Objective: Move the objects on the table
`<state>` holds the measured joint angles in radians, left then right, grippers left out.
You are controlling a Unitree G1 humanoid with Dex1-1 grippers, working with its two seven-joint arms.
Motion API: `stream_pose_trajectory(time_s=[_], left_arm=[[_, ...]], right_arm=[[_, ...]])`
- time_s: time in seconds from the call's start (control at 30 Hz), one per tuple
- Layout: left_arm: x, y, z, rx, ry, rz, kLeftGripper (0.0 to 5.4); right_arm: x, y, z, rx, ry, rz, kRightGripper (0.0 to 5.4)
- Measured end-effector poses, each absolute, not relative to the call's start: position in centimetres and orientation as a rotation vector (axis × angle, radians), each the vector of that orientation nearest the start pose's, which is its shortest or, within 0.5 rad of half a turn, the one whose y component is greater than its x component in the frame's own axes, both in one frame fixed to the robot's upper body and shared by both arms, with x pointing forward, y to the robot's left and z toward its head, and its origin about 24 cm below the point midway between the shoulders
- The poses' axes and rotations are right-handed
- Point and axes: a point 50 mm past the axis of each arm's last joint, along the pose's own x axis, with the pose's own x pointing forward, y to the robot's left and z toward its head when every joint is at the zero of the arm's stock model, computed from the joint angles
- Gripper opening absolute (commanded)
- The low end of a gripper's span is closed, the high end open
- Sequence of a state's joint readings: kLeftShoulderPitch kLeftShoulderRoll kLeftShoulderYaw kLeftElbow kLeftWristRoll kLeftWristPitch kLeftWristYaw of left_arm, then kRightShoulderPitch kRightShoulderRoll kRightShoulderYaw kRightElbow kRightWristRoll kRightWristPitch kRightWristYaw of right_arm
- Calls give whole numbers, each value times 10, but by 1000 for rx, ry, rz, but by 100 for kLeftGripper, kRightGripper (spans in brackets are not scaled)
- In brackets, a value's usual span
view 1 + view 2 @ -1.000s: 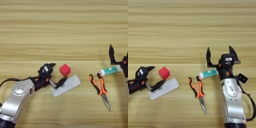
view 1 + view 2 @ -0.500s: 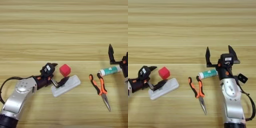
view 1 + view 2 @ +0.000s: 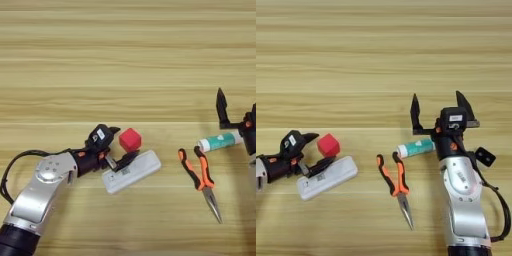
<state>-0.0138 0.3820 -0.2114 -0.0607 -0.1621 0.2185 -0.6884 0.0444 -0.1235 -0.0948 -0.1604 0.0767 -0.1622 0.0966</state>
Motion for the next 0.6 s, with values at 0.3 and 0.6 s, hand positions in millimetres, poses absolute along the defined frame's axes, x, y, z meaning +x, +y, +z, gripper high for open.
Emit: stream_pose_trajectory(time_s=[0.3, 0.6], left_arm=[[232, 142, 31, 162, 277, -881, 307], [232, 142, 31, 163, 274, -883, 229]], right_arm=[[240, -188, 88, -78, -284, 12, 540], [240, -188, 89, -78, -286, 12, 540]])
